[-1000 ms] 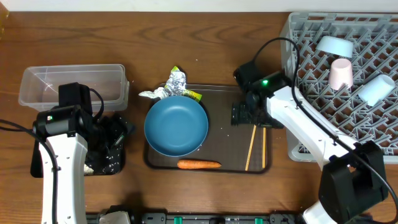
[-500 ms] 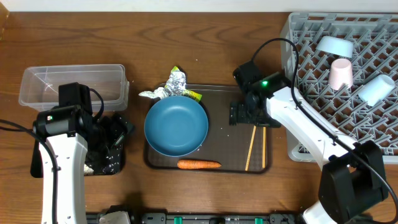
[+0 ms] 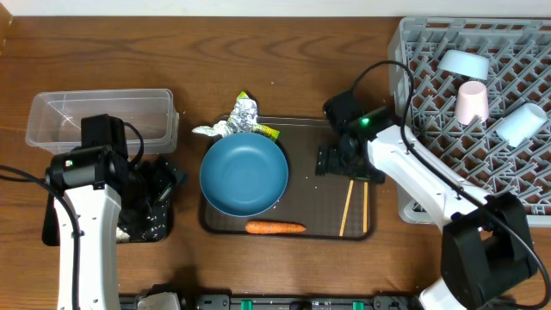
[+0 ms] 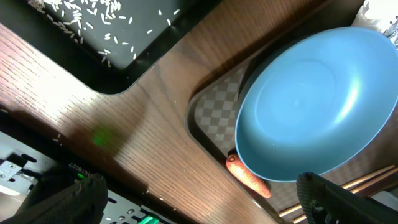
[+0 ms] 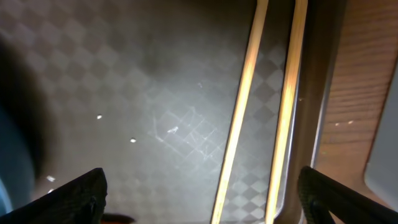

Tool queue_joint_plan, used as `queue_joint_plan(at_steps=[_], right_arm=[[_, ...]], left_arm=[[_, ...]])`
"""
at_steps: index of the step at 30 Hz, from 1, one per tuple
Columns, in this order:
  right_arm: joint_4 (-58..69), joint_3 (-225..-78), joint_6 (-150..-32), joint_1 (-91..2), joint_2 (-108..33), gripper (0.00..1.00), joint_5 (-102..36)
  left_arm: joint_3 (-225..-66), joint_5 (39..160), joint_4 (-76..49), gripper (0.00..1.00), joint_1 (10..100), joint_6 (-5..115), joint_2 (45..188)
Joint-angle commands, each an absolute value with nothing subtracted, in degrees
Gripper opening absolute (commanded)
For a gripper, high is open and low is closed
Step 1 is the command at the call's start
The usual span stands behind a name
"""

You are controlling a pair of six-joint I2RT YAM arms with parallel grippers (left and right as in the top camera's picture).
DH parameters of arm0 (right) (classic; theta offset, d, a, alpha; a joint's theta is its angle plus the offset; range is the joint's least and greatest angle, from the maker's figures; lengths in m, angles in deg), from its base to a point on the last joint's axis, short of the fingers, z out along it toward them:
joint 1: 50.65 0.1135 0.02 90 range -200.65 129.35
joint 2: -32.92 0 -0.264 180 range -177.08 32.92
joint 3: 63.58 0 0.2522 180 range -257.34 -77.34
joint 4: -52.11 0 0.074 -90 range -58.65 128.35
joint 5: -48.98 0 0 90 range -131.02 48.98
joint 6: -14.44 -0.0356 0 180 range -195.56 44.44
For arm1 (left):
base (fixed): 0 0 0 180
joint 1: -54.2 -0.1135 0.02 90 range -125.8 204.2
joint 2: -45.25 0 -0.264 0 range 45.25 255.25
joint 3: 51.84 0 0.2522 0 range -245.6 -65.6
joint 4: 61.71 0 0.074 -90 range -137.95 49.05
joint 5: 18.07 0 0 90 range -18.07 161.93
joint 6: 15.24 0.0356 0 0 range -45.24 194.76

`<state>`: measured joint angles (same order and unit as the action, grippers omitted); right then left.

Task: Sort waste into correct bins and load items into the dishwasher rack
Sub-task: 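Close the right gripper on one chopstick and lift it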

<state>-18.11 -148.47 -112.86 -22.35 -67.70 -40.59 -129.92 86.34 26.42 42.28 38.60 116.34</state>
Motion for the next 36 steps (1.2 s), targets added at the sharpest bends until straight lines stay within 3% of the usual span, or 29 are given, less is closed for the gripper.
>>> queue_joint_plan(at_steps=[1,19,36], right_arm=[[-16.7,-145.9,-115.0,-22.6,-67.5,0.93,-41.2],[-7.8,-137.8,-115.8,-22.5,-67.5,0.62,-40.6],[-4.3,-134.6,-116.2,-22.6,-67.5,0.60,-42.1]], left_arm=[[-130.5,85.8,26.6,1.00,42.0,38.9,116.3],[-130.5,85.8,26.6,1.00,42.0,38.9,116.3],[-130.5,85.8,26.6,1.00,42.0,38.9,116.3]])
